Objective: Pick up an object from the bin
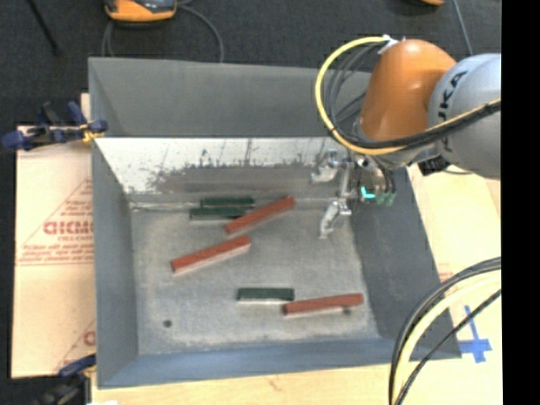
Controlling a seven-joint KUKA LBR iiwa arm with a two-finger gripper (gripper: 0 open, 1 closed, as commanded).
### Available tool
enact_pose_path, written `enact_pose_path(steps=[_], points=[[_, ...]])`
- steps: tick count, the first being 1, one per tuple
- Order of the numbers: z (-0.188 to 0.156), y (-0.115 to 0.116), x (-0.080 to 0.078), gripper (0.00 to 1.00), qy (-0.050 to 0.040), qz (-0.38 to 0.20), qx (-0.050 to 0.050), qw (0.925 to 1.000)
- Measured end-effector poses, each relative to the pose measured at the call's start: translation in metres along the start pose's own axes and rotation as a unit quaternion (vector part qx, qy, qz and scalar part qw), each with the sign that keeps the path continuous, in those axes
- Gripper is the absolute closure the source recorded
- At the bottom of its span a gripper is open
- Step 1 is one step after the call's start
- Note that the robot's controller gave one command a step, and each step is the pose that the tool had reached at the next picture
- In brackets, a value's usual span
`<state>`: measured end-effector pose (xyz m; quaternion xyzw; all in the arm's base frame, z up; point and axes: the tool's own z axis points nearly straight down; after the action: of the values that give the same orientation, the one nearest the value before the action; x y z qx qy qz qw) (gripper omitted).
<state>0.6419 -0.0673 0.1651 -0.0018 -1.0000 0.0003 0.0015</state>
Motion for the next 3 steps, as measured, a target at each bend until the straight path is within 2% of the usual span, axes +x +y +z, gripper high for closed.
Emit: enact_pose_path(steps=[1,2,3], points=[[-0.005,0.000,-0.002,0.00,-0.0039,-0.001,0.000,1.0000],[0.032,0.037,-0.002,0.00,-0.0066,0.037,0.000,0.9993],[0.081,0.050,-0.008,1.00,-0.0044,-0.045,0.000,0.9990]])
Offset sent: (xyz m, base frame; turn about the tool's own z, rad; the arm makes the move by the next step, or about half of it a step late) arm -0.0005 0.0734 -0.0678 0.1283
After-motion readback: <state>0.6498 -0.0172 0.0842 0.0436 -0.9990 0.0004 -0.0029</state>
